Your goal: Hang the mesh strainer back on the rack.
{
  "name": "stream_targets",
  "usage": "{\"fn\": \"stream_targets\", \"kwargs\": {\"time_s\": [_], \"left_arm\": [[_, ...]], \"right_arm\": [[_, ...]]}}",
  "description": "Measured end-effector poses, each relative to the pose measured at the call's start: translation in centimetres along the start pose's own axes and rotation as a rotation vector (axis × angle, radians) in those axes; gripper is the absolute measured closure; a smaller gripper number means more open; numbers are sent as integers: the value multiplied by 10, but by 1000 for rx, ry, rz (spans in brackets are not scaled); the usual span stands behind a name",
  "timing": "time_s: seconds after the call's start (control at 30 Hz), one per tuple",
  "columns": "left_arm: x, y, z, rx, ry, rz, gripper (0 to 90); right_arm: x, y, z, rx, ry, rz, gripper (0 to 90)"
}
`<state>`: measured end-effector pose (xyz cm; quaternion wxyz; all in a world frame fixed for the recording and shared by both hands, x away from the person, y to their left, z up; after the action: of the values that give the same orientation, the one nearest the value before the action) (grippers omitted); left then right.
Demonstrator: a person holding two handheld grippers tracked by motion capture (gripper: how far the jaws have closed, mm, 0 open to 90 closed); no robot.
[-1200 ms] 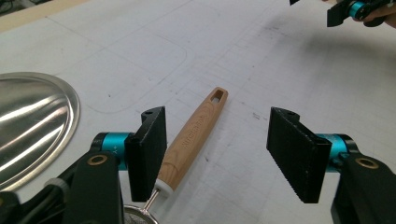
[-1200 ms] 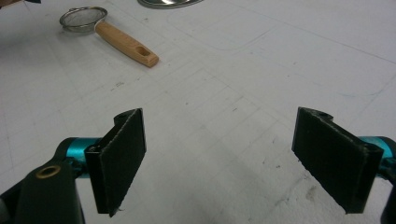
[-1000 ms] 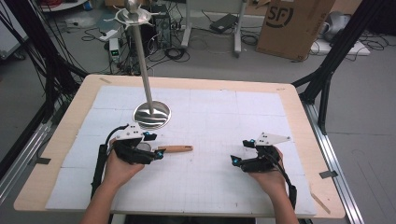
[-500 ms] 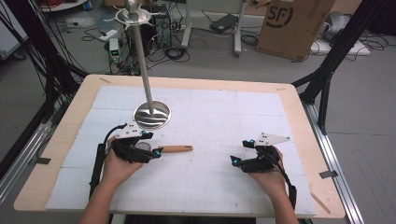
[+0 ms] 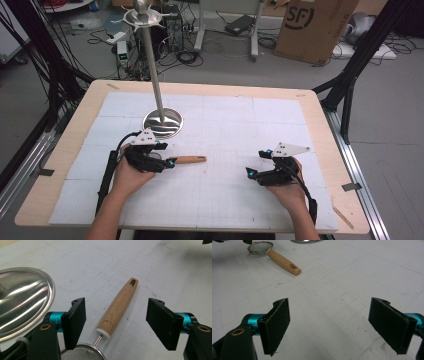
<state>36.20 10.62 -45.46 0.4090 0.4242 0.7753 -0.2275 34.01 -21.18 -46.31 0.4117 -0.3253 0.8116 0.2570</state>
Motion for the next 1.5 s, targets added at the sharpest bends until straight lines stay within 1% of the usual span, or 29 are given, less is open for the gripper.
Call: {"fn": "stream_targets", "kwargs": {"time_s": [0.07,0.1,0.13,0.17,0.2,0.27,0.3,0.33,0.37,0.4,0.43,0.5,0.57,0.6,0.63,0.77,0.8,0.83,0.9,1.0,1.07,1.13,1.23,1.3,1.4,1.47,1.5], "left_arm": [[4,0,6,4,26,0,326],[9,2,13,-3,68,9,326],[9,2,13,-3,68,9,326],[13,2,20,-9,97,14,328],[13,2,20,-9,97,14,330],[16,2,26,-5,113,15,333],[19,2,29,-7,129,21,335],[21,3,32,-8,140,18,340],[25,4,36,-7,169,20,355],[25,4,36,-7,169,20,366],[29,4,38,-9,184,21,383],[29,5,37,-16,191,26,423],[28,5,36,-17,192,27,504],[28,3,34,-7,198,32,545],[28,3,34,-7,198,36,572],[28,0,33,-9,211,45,601],[28,-2,32,3,215,46,614],[28,-2,32,3,215,46,624],[27,-5,31,9,232,54,637],[27,-7,31,13,238,55,646],[26,-10,30,26,253,56,664],[25,-12,29,30,258,58,679],[23,-15,26,44,274,68,695],[22,-16,26,38,291,83,695],[23,-15,29,31,300,80,686],[25,-13,32,15,329,85,666],[24,-13,33,17,335,91,659]], "right_arm": [[0,-1,0,-1,0,2,168],[1,-1,1,-1,2,5,168],[1,-1,1,0,7,6,168],[1,-1,1,0,7,6,168],[1,-1,1,0,7,6,168],[1,0,1,-2,7,2,168],[1,0,1,-2,7,1,168],[1,0,1,-3,6,0,168],[2,-1,1,-1,10,1,168],[2,-1,1,-1,11,0,168],[2,0,1,-2,12,0,168],[2,0,2,-2,12,0,168],[2,-1,2,-1,12,3,168],[3,-1,3,-2,15,8,168],[3,-2,3,0,16,3,168],[2,0,3,-2,13,2,168],[2,-1,2,-1,13,1,168],[2,-1,2,0,10,2,168],[2,-1,2,-1,7,2,168],[2,-1,2,-2,10,3,168],[2,-1,2,-3,9,2,168],[2,-1,2,-3,8,0,168],[1,-1,1,-3,5,2,168],[1,-1,1,-3,5,3,168],[2,0,2,-5,7,5,168],[1,-1,1,-5,5,7,168],[1,-1,1,-9,1,7,168]]}}
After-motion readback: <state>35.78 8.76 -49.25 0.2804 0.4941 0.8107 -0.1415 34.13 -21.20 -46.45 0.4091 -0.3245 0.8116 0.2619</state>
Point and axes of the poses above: each handheld gripper's, and its own axes: z roughly forward along the jaws, x roughly out of its underside, y roughly to its left, the point moved 8 cm from there along z, roughly forward along the jaws, and after that the axes turned 4 degrees about z, right-handed, at the moved point
